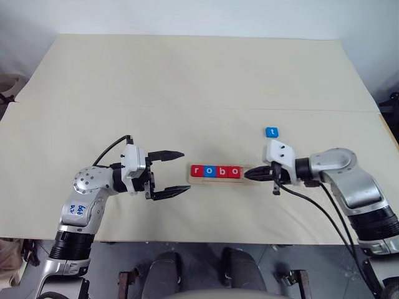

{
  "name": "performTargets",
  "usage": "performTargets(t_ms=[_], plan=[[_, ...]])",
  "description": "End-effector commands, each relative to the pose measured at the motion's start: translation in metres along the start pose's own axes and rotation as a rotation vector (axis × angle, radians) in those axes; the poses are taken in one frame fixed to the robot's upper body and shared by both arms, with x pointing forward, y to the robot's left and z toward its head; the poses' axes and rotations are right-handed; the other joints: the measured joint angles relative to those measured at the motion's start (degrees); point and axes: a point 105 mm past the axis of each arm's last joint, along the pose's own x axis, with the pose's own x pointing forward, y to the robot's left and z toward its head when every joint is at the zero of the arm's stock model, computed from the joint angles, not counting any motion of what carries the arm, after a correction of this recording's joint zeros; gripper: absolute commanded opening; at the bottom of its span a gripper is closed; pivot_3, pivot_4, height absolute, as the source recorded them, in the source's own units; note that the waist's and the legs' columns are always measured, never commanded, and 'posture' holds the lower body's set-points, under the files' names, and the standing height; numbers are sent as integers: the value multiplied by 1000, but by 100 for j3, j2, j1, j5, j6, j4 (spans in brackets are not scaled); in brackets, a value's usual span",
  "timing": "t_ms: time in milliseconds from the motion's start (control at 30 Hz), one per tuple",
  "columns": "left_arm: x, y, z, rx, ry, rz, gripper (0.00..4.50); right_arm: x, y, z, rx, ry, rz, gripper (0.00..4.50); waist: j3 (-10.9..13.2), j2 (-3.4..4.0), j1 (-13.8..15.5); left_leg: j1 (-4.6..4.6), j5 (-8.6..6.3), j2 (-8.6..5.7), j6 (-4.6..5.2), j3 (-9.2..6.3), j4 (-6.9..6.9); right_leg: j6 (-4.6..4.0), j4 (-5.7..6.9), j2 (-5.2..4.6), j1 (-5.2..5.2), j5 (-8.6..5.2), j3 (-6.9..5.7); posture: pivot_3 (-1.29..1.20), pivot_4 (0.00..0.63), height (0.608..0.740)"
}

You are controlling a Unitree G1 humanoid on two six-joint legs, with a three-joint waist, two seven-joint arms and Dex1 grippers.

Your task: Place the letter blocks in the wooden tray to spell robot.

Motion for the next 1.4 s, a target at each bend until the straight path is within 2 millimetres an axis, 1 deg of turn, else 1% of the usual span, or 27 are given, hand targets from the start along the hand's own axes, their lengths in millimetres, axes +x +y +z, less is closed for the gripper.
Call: performTargets(t_ms=[33, 100, 133, 233, 300, 333, 433, 500, 567, 700, 800, 833, 933, 1033, 1100, 1167, 1233, 1300, 1400], plan=[[2, -2, 8, 26, -26, -20, 4500, -20, -2, 5, -16, -41, -51, 114, 0, 0, -2, 1, 0, 0, 0, -1, -1, 0, 1, 0, 0, 0, -1, 0, 150, 740], [3, -2, 8, 25, -27, -26, 4500, -30, -4, -1, 10, -61, -104, 114, 0, 0, 5, 1, 0, 0, 0, 0, -1, 0, 1, 0, 0, 0, 0, 0, 150, 740], [4, -1, 8, 25, -28, -29, 4500, -39, -5, -6, 71, -82, -141, 287, 0, 0, 14, 0, 0, 0, 0, 0, 0, 0, 0, 0, 0, 0, 0, 0, 150, 740], [4, -1, 8, 23, -29, -34, 4500, -62, -7, -22, 128, -137, -302, 1005, 0, 0, 75, 0, 0, -1, 1, 0, 0, 2, -4, 0, 3, 1, -1, 0, 150, 740], [4, 0, 7, 20, -28, -35, 4500, -76, 0, -36, 118, -161, -416, 1728, 0, 0, 119, 0, -1, -1, 1, 1, -1, 3, -6, 0, 3, 2, 0, 0, 150, 740], [3, 1, 7, 17, -29, -33, 4500, -82, 7, -42, 127, -188, -455, 2080, 0, 0, 132, 1, -1, -1, 1, 2, -1, 3, -6, 0, 3, 1, 0, 0, 150, 740], [2, 3, 6, 10, -28, -27, 4500, -97, 23, -61, 200, -246, -579, 3088, 0, 0, 142, 4, -2, -1, 0, 2, -5, 3, -8, 0, 7, 2, 0, 0, 150, 740], [1, 5, 5, 5, -26, -21, 4500, -105, 31, -72, 232, -258, -668, 3786, -1, 1, 138, 7, -2, -2, 1, 3, -4, 5, -7, 0, 8, 2, 3, 0, 150, 740], [1, 6, 5, 3, -25, -19, 4500, -107, 35, -77, 250, -272, -721, 4476, -1, 1, 119, 10, -2, -2, 1, 3, -5, 5, -6, 1, 9, 2, 4, 0, 150, 740], [1, 8, 5, 2, -21, -20, 4500, -104, 34, -78, 258, -300, -763, 4476, -3, 5, 47, 18, -3, -1, 1, 3, -13, 4, -2, 1, 9, 2, 9, 0, 150, 740], [2, 9, 6, 5, -21, -19, 4500, -99, 28, -71, 248, -331, -762, 4476, -4, 8, 15, 19, -3, -1, 1, 3, -13, 3, 0, 1, 9, 1, 9, 0, 150, 740], [2, 10, 6, 7, -21, -18, 4500, -97, 23, -65, 241, -349, -759, 4476, -5, 8, 8, 18, -3, -1, 1, 3, -13, 3, 0, 1, 9, 1, 9, 0, 150, 740], [2, 11, 8, 17, -21, -12, 4500, -90, 7, -47, 249, -387, -731, 4476, -5, 8, -19, 19, -3, -1, 1, 2, -13, 3, 2, 1, 9, 1, 9, 0, 150, 740], [2, 10, 9, 23, -22, -8, 4500, -83, -8, -32, 268, -386, -709, 4476, -4, 8, -14, 19, -3, 0, 1, 2, -13, 2, 4, 1, 7, 1, 11, 0, 150, 740], [-1, 11, 10, 31, -22, 9, 4500, -71, -28, -22, 324, -330, -686, 4476, -4, 9, -20, 18, -3, 0, 1, 1, -11, 2, 3, 1, 7, 1, 10, 0, 150, 740], [-2, 11, 10, 37, -21, 20, 4500, -64, -42, -19, 368, -249, -697, 4476, -4, 9, -21, 14, -3, -1, 2, 4, -6, 3, 6, 0, 3, 1, 15, 0, 150, 740], [-2, 10, 9, 39, -22, 26, 4500, -55, -57, -14, 432, -216, -704, 4476, -4, 9, -17, 13, -3, 0, 1, 3, -7, 2, 10, 1, -1, 1, 14, 0, 150, 740], [-1, 9, 9, 40, -23, 27, 4500, -48, -70, -7, 457, -201, -725, 4476, -4, 9, 1, 10, -3, 0, 1, 3, -7, 1, 8, 1, -1, 1, 12, 0, 150, 740], [1, 8, 9, 45, -28, 28, 4500, -42, -89, -10, 495, -115, -793, 4476, -4, 9, -4, 1, -4, -1, 3, 3, -1, 2, 3, 0, -3, 1, 8, 0, 150, 740]])
